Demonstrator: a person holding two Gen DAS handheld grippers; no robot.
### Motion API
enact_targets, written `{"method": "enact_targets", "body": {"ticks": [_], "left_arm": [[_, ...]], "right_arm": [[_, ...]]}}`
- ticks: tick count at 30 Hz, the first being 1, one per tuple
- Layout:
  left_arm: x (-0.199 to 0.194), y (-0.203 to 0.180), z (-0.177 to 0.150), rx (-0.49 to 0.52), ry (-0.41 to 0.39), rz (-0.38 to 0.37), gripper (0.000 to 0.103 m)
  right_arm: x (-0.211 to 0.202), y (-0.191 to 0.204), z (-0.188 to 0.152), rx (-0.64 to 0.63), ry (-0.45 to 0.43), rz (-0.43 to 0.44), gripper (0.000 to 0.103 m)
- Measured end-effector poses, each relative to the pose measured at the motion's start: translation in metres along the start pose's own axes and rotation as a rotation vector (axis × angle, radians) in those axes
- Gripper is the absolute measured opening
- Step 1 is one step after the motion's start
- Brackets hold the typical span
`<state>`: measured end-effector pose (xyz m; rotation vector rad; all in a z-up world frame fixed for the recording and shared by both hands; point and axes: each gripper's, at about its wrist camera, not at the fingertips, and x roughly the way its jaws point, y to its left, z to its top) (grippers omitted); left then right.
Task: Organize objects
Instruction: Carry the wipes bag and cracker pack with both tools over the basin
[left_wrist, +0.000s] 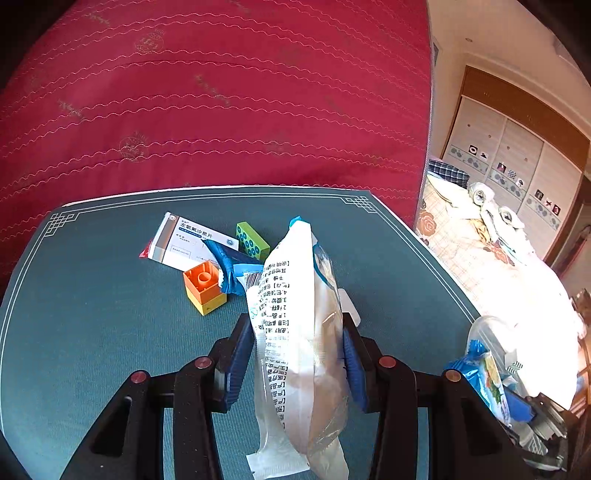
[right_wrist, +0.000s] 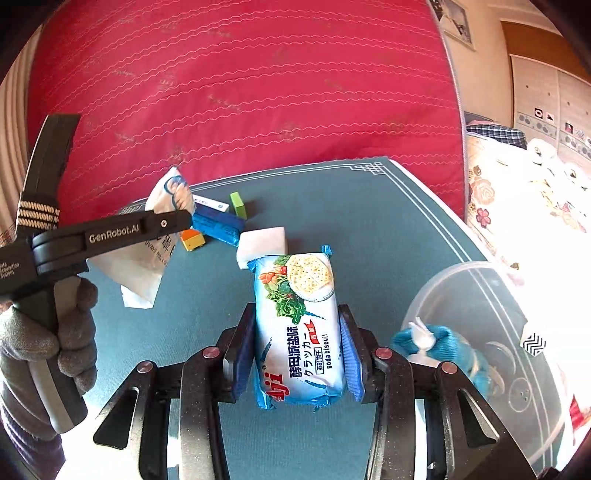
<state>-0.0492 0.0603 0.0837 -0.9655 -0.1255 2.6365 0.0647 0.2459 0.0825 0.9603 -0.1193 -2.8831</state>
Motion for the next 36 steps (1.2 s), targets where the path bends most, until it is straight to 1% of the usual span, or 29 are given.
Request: {"method": "enact_targets", "body": {"ticks": [4, 8, 11, 14, 16, 18, 21, 27, 29, 32, 36], "left_arm": [[0.001, -0.016, -0.005, 0.040, 0.007, -0.016, 0.048], [0.000, -0.031, -0.008, 0.073, 0.012, -0.038, 0.048], [-0.002, -0.043, -0.011, 0.097, 0.014, -0.052, 0.048], [-0.003, -0.053, -0.013, 0.124, 0.015, -0.061, 0.048], [-0.003, -0.059, -0.015, 0.138, 0.018, -0.071, 0.048], [-0.003, -0.066, -0.017, 0.154, 0.020, -0.080, 0.048], [-0.003, -0.076, -0.020, 0.179, 0.020, -0.085, 0.048], [-0.005, -0.087, -0.025, 0.200, 0.028, -0.099, 0.048], [-0.006, -0.088, -0.025, 0.197, 0.029, -0.101, 0.048], [-0.007, -0.088, -0.024, 0.193, 0.026, -0.103, 0.048], [-0.012, -0.090, -0.026, 0.192, 0.019, -0.102, 0.048]], "right_arm": [[-0.019, -0.027, 0.003, 0.045, -0.039, -0.054, 0.043], [-0.033, -0.056, -0.001, 0.084, -0.055, -0.120, 0.043], [-0.040, -0.081, -0.007, 0.124, -0.047, -0.163, 0.043], [-0.046, -0.104, -0.016, 0.171, -0.031, -0.181, 0.043], [-0.049, -0.114, -0.022, 0.180, -0.013, -0.191, 0.043], [-0.050, -0.120, -0.029, 0.181, 0.011, -0.186, 0.043], [-0.053, -0.122, -0.041, 0.184, 0.040, -0.149, 0.043], [-0.043, -0.106, -0.051, 0.164, 0.073, -0.075, 0.042], [-0.037, -0.101, -0.051, 0.152, 0.080, -0.059, 0.042], [-0.026, -0.097, -0.045, 0.122, 0.079, -0.074, 0.042], [-0.009, -0.107, -0.034, 0.143, 0.084, -0.074, 0.042]]}}
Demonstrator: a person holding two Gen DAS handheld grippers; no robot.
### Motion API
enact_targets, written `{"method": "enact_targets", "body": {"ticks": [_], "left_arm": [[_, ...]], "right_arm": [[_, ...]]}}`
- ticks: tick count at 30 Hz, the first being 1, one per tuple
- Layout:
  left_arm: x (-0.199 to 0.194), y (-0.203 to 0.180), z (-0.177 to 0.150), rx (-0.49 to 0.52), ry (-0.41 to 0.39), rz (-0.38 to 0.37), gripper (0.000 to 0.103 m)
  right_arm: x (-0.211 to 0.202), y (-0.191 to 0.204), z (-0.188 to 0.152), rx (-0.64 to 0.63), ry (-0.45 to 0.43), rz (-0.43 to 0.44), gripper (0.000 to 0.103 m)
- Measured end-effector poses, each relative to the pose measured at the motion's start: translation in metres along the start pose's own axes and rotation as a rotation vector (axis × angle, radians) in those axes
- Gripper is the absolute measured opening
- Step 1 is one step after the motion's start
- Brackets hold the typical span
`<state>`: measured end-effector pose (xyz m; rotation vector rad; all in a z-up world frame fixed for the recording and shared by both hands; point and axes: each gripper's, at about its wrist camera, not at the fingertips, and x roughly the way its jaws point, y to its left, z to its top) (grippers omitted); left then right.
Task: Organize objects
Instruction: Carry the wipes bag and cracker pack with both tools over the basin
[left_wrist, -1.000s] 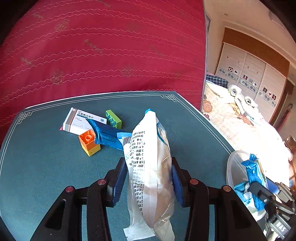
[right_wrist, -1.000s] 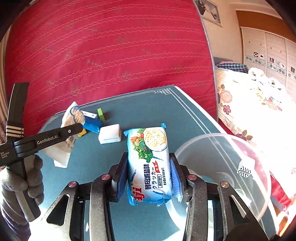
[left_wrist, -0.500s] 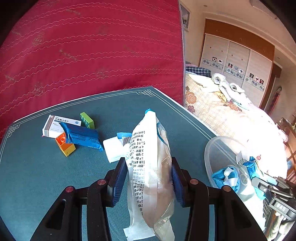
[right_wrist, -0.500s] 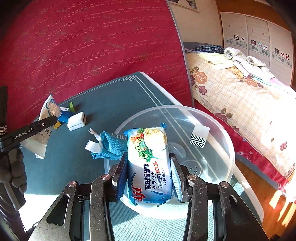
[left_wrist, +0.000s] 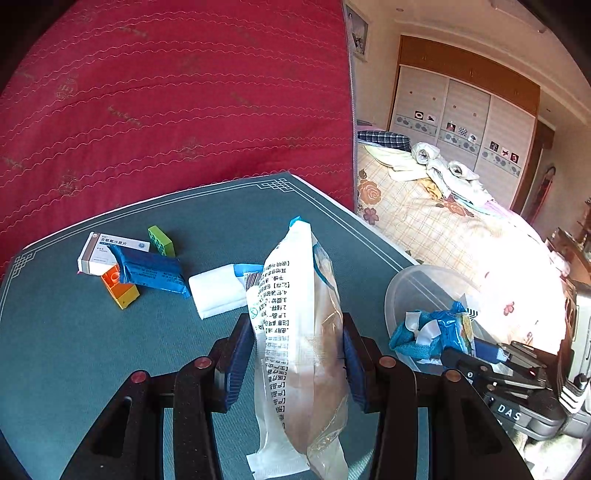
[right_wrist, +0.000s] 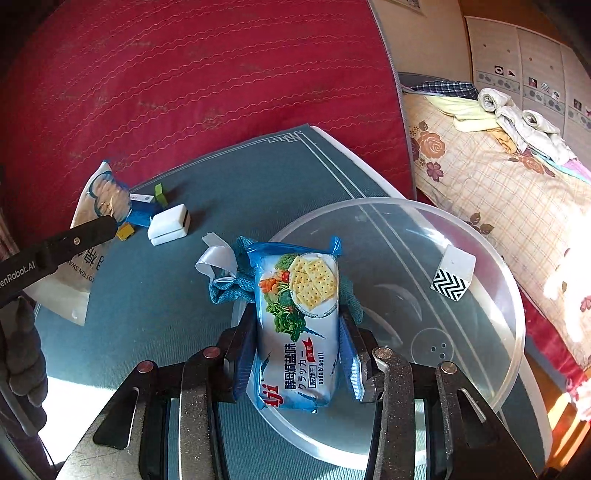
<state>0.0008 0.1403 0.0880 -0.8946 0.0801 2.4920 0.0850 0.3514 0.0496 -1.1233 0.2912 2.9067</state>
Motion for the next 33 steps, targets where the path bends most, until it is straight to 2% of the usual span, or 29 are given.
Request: {"method": "enact_targets", "body": {"ticks": [3, 13, 19, 33], "left_arm": [[0.000, -0.001, -0.002, -0.001, 0.004, 0.002, 0.048], [0.010, -0.016, -0.009, 0.013, 0.038, -0.011, 0.048], [0.013, -0.030, -0.009, 0.017, 0.059, -0.052, 0.048], [0.013, -0.104, 0.000, 0.129, 0.056, -0.153, 0.048]], "right_arm": [[0.009, -0.003, 0.010, -0.016, -0.009, -0.051, 0.042], [0.025, -0.044, 0.030, 0.045, -0.013, -0.131, 0.042], [0.014, -0.070, 0.034, 0.111, -0.044, -0.125, 0.045], [-0.031, -0.085, 0.023, 0.117, -0.154, -0.119, 0.047]]}}
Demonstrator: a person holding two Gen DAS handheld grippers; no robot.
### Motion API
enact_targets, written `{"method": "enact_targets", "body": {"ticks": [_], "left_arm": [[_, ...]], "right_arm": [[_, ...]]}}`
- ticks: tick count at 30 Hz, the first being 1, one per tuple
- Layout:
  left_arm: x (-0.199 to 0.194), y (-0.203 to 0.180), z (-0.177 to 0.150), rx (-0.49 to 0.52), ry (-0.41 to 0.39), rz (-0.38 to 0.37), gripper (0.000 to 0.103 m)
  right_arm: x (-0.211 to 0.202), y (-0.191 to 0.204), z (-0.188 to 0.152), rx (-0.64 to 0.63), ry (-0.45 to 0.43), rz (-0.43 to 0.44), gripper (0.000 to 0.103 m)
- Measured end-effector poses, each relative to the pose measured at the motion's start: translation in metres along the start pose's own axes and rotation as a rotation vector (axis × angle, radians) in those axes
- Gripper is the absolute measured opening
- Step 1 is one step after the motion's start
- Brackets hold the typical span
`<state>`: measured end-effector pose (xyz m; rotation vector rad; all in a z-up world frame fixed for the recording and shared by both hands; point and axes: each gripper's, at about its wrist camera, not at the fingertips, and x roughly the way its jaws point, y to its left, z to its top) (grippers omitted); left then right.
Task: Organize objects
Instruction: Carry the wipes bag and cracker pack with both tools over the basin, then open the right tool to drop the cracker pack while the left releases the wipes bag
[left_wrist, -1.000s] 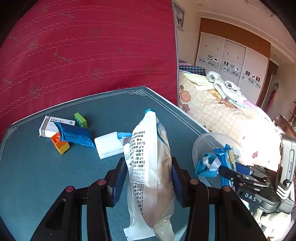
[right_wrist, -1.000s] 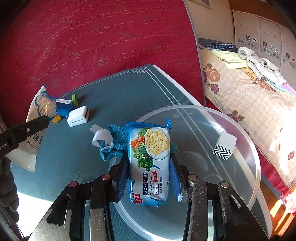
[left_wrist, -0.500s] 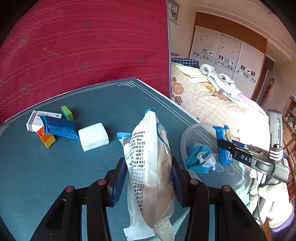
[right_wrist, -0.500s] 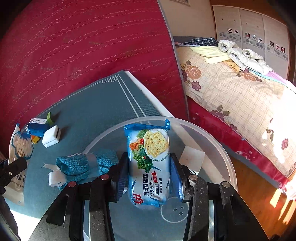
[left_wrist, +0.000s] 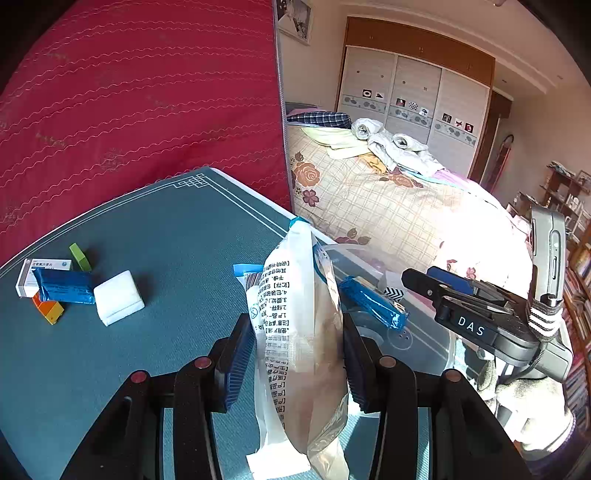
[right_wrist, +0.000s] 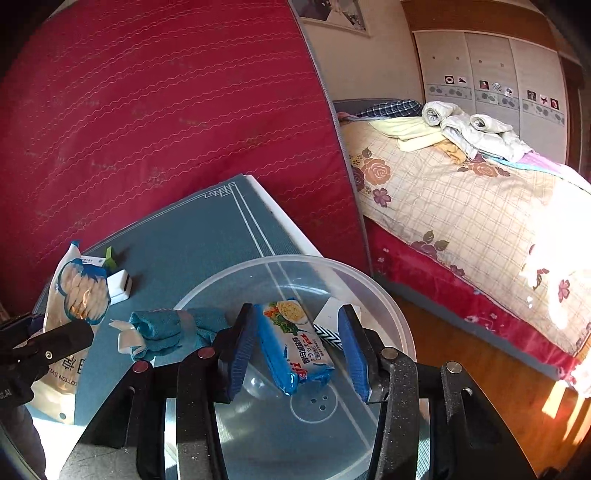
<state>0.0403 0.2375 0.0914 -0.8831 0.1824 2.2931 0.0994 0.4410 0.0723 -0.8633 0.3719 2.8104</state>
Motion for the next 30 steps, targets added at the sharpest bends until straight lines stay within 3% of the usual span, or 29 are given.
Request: {"method": "enact_targets", "body": {"ticks": [12, 16, 23, 30], "left_arm": [[0.047, -0.046, 0.005, 0.077, 0.052, -0.090, 0.050], [0.052, -0.045, 0.004, 0.065, 0.037, -0.082, 0.077], [0.037, -0.029, 0.006, 0.025, -0.004, -0.048, 0.085], [0.020, 0.002, 0.003, -0.039, -0.024, -0.010, 0.087]], "right_arm": [[-0.007, -0.036, -0.004, 0.085, -0.017, 0.000, 0.048], [-0.004, -0.044, -0.007, 0.114, -0.014, 0.004, 0.051], [-0.002, -0.042, -0.009, 0.103, -0.011, 0.004, 0.051], [-0.006, -0.039, -0.014, 0.099, -0.006, 0.000, 0.051]]}}
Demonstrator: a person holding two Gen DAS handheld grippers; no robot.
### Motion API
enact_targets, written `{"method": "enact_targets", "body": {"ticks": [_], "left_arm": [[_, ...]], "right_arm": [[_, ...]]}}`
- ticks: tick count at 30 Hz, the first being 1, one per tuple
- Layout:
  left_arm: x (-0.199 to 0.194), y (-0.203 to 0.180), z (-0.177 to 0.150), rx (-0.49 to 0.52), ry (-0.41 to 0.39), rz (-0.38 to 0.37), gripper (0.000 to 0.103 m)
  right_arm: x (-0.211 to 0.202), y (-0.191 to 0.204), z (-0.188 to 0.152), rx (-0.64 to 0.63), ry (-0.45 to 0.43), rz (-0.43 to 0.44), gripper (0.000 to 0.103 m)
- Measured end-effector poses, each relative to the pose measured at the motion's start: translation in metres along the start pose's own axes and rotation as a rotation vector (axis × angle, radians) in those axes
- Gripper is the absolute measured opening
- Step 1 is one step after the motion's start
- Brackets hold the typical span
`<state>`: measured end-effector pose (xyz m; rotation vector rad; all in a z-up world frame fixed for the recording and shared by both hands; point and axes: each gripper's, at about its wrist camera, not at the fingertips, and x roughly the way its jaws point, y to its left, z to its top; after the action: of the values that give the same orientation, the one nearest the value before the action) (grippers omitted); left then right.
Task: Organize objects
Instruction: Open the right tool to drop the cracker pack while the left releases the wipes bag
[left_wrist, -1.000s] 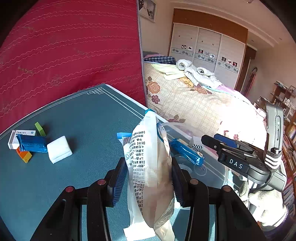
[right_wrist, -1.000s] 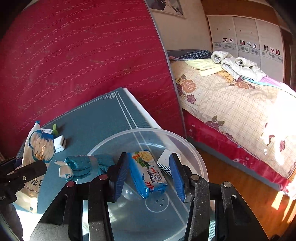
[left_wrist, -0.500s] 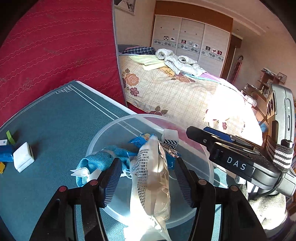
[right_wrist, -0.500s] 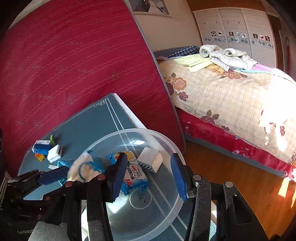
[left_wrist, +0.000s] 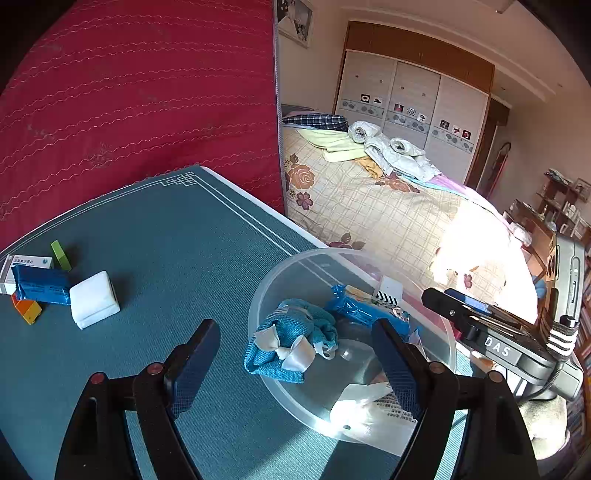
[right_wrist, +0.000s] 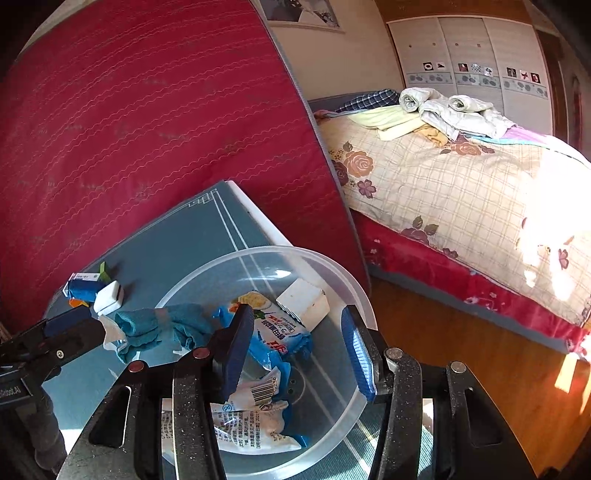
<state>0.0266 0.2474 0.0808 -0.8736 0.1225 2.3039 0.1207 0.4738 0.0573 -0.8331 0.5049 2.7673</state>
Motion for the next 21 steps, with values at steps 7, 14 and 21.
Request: {"method": "enact_targets", "body": {"ticks": [7, 14, 21], "left_arm": [[-0.001, 0.017, -0.008, -0.037, 0.012, 0.034, 0.087], [0.015, 0.023, -0.013, -0.060, 0.040, 0.073, 0.087], [0.023, 0.027, -0.017, -0.072, 0.065, 0.079, 0.087]], "right_arm": [[-0.012, 0.005, -0.011, -0.057, 0.030, 0.018, 0.051], [-0.029, 0.027, -0.036, -0.207, 0.089, 0.104, 0.059], [-0.022, 0.059, -0.055, -0.363, 0.121, 0.096, 0.060]]}}
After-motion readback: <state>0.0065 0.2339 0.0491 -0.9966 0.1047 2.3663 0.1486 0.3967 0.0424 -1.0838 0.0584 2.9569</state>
